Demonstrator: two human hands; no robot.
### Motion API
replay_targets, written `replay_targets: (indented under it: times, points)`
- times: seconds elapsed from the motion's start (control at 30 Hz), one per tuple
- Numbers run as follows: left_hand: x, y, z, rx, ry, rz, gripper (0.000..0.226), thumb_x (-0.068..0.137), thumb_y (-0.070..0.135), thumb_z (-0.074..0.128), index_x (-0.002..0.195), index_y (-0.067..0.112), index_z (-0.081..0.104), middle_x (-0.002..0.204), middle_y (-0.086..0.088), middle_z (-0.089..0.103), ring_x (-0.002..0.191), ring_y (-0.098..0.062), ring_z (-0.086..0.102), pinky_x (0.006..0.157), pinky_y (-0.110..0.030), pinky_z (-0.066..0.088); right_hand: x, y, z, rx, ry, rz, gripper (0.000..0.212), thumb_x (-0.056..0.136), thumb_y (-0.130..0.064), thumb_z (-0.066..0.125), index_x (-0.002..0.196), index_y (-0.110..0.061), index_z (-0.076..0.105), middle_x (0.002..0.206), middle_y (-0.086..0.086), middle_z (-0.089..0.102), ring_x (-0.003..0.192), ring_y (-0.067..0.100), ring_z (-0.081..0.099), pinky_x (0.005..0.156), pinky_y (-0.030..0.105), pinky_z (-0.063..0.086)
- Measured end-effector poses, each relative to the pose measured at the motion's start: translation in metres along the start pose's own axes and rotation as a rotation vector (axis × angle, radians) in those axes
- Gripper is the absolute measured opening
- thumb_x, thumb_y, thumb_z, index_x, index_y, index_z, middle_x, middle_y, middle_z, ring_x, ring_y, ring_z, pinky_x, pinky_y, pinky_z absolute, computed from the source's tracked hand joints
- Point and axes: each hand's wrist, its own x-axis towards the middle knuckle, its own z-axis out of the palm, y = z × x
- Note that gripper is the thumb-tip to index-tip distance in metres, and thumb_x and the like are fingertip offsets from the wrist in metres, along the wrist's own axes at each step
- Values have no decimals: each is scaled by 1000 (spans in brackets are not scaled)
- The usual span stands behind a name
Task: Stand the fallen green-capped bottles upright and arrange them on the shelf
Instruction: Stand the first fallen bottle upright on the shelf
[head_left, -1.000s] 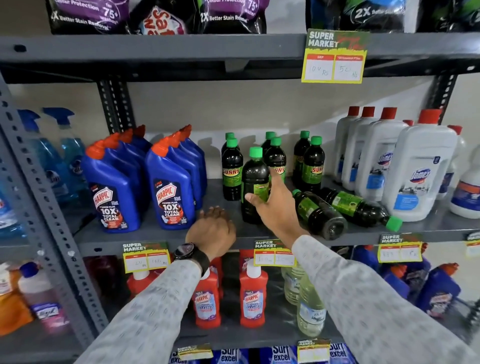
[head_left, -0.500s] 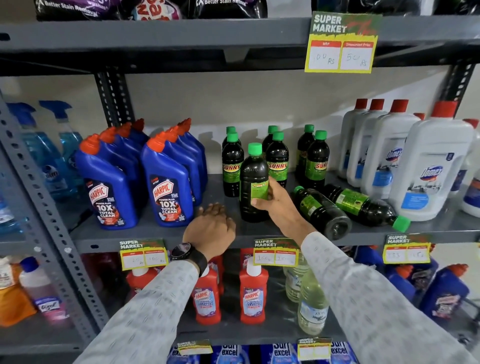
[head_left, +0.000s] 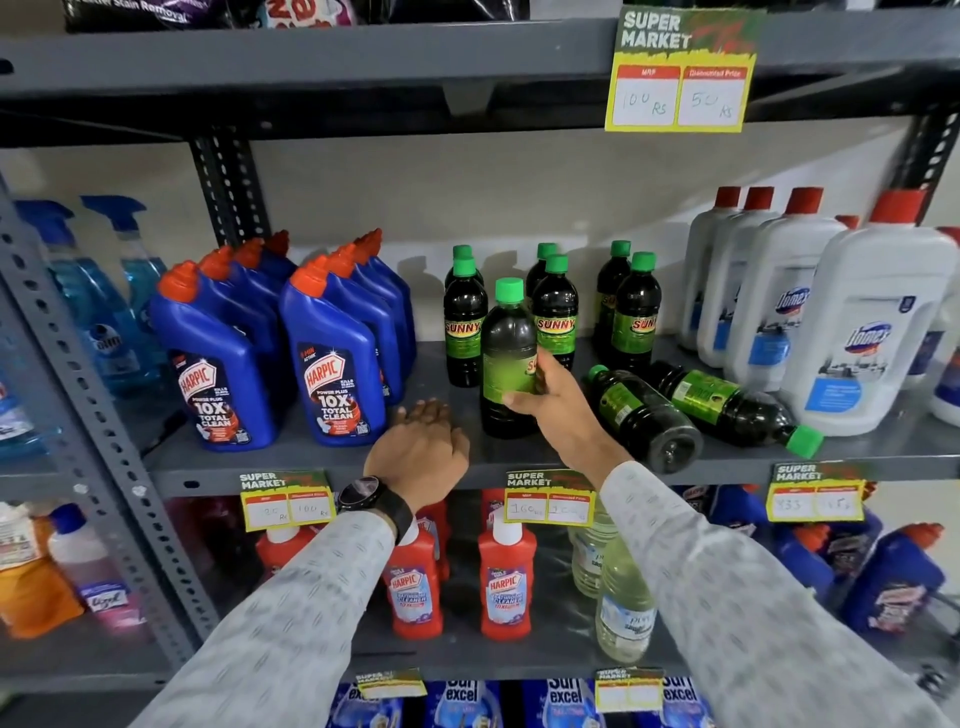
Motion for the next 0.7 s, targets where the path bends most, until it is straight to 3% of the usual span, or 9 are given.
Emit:
replay_targets:
  times: [0.1, 0.27, 0.47, 0.7]
  points:
    - [0, 1, -1, 23, 0, 0, 64, 102, 37, 21, 157, 7, 32, 167, -12, 29, 155, -24, 26, 127, -44, 16, 1, 3, 4, -69, 21, -5, 69, 80, -8, 85, 141, -22, 55, 126, -2, 73, 120, 15, 69, 111, 45, 52]
    - [-1, 2, -3, 61, -11, 6, 75, 94, 41, 11, 157, 5, 31, 166, -14, 30, 154, -25, 28, 126, -45, 17, -1, 1, 9, -175, 77, -50, 86, 66, -27, 98, 137, -29, 49, 125, -8, 66, 117, 8, 64, 101, 27, 52]
    - [-3, 2, -3, 14, 5, 0, 71, 97, 41, 15, 157, 7, 33, 166, -13, 32, 154, -25, 29, 126, -43, 17, -1, 3, 7, -166, 5, -62, 78, 84, -11, 83, 151, -22, 45, 133, -7, 67, 124, 4, 62, 110, 29, 47]
    - [-3, 1, -3, 25, 0, 9, 70, 98, 41, 17, 157, 6, 32, 166, -13, 31, 154, -25, 28, 127, -43, 17, -3, -1, 9, -198, 67, -50, 85, 73, -23, 95, 134, -34, 38, 119, -19, 60, 110, -7, 58, 85, 8, 46]
